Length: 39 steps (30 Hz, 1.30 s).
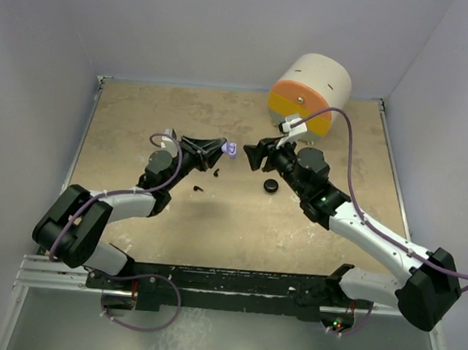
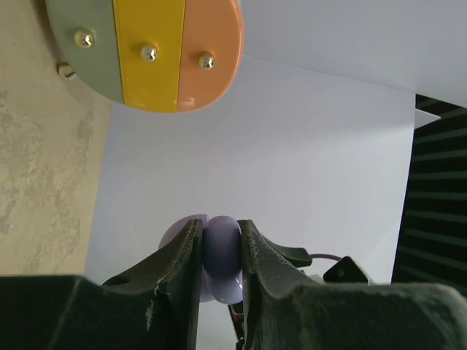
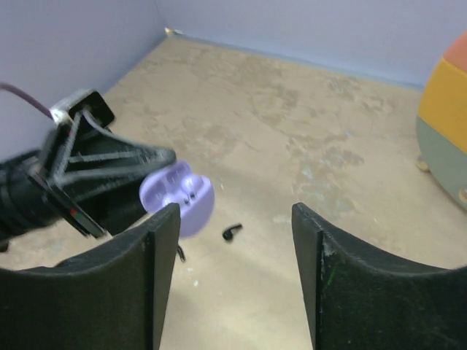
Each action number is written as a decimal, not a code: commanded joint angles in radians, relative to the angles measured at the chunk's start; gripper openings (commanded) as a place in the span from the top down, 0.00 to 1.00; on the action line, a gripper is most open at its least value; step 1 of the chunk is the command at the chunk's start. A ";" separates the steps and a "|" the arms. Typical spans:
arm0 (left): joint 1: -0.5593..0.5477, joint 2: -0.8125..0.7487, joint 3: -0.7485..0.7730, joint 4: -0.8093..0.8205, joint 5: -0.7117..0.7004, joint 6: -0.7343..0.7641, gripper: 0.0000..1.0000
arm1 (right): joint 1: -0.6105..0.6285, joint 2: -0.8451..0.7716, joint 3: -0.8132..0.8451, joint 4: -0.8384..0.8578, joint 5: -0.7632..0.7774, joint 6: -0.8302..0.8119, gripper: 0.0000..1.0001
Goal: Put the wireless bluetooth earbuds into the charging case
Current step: Close the charging case.
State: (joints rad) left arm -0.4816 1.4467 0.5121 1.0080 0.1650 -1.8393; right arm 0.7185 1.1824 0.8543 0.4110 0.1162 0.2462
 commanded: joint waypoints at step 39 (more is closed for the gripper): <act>-0.031 -0.100 0.015 -0.135 -0.113 0.022 1.00 | 0.075 0.242 0.034 0.208 0.195 0.044 0.13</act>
State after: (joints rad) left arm -0.5072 1.3781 0.5491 0.8509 0.0387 -1.8153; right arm 0.7921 1.4540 0.8516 0.5095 0.2604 0.2665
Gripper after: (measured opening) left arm 0.227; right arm 0.868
